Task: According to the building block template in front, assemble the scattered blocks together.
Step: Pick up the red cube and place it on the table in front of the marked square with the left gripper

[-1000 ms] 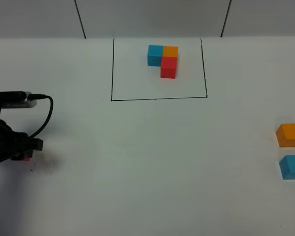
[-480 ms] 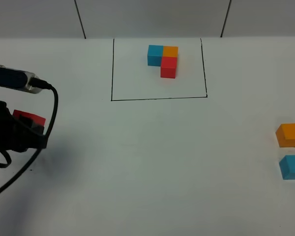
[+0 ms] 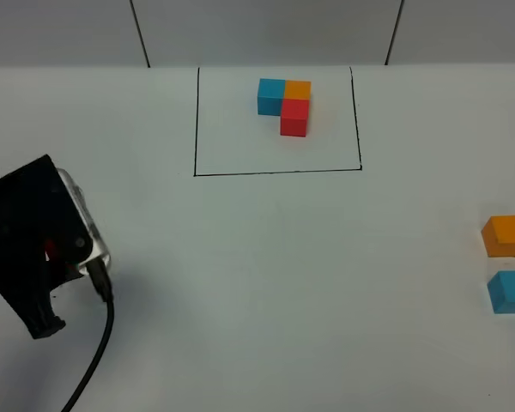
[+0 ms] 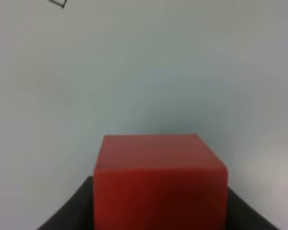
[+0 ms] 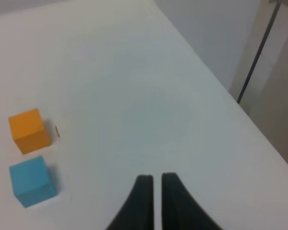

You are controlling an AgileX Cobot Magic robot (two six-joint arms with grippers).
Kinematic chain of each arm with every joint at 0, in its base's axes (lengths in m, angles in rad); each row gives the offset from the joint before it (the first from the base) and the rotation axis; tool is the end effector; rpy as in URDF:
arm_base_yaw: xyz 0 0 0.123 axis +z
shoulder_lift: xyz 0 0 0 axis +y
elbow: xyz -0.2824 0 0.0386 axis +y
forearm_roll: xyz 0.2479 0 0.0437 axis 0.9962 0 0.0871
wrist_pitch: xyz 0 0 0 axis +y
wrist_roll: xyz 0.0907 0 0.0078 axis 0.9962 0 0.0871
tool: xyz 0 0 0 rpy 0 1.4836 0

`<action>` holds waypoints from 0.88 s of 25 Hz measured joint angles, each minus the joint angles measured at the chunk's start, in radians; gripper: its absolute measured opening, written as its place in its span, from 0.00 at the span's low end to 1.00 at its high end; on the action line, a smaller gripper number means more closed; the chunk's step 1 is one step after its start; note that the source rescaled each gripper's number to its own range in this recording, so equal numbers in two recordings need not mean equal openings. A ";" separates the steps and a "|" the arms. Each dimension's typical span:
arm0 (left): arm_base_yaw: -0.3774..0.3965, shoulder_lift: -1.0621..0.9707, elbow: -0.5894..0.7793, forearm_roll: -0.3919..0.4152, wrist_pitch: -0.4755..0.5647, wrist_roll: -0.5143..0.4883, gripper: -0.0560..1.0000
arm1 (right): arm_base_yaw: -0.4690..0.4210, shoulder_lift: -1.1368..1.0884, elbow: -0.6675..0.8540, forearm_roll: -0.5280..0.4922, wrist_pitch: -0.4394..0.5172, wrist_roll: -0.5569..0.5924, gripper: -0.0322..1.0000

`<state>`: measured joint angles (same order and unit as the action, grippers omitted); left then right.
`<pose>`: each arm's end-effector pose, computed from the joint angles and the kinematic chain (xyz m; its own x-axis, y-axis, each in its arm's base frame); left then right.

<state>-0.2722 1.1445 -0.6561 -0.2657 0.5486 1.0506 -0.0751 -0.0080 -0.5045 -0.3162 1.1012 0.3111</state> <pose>0.2002 -0.0688 0.2458 -0.2743 0.8302 -0.4853 0.8021 0.4759 0.3608 -0.0125 -0.0244 0.2784 -0.4030 0.1877 -0.8957 0.3883 0.9213 0.0184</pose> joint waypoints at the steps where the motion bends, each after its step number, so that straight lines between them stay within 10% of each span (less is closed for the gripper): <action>1: 0.000 0.000 0.000 -0.009 0.013 0.054 0.56 | 0.000 0.000 0.000 0.000 0.000 0.000 0.03; 8: 0.000 0.000 0.000 -0.013 0.123 0.313 0.56 | 0.000 0.000 0.000 0.000 0.000 0.000 0.03; 22: -0.008 0.003 0.000 -0.089 0.073 0.344 0.56 | 0.000 0.000 0.000 0.000 0.000 0.000 0.03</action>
<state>-0.2799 1.1471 -0.6561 -0.3545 0.6214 1.3951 -0.0751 -0.0080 -0.5045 -0.3162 1.1012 0.3111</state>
